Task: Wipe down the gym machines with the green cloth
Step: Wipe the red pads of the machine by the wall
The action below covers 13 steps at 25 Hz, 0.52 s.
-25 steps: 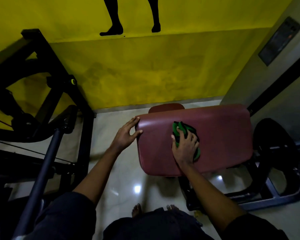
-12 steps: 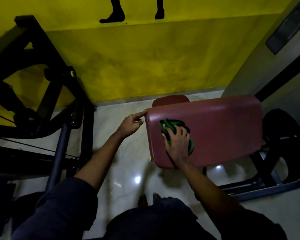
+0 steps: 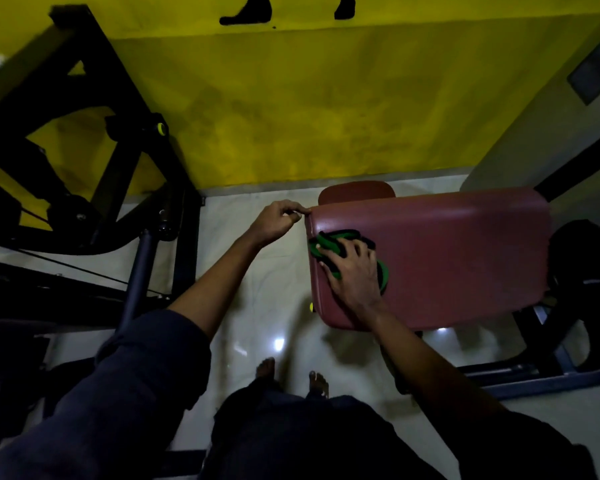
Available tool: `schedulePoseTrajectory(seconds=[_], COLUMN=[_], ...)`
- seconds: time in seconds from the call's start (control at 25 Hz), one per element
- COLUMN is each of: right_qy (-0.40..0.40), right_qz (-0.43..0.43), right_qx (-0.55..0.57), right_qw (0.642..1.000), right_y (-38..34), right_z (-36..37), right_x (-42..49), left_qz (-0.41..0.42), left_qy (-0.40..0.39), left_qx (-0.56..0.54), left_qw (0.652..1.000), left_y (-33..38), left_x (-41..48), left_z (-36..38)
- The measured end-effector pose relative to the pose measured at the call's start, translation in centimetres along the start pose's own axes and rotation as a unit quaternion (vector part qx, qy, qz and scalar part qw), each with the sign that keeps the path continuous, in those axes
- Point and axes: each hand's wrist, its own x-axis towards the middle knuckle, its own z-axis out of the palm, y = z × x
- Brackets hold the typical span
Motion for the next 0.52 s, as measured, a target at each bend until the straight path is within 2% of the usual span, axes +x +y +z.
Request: schedulePoseTrajectory(seconds=[0.08,0.2,0.36,0.52], right_qy=[-0.022,-0.019,-0.041,-0.042], right_qz=[-0.025,-0.012,0.015,0.027], right_qx=[-0.011,-0.033,-0.111,-0.123], right_qw=[0.999,0.999,0.993,0.991], right_y=[-0.3,-2.3,-5.7,-6.0], right_z=[0.1,-0.4,-0.8,0.4], right_x=[-1.0,0.0,1.8,-0.4], left_qz=[-0.002,0.002,-0.001,0.000], left_qy=[-0.005,-0.047,-0.107,-0.138], left_qx=[-0.044,-0.106,-0.128,-0.139], left_qw=[0.999,0.993,0.986,0.981], left_y=[-0.2,-0.7,-1.4,-2.1], left_x=[0.7,1.7,2.8,3.7], left_z=[-0.1,-0.8,-2.3,-2.8])
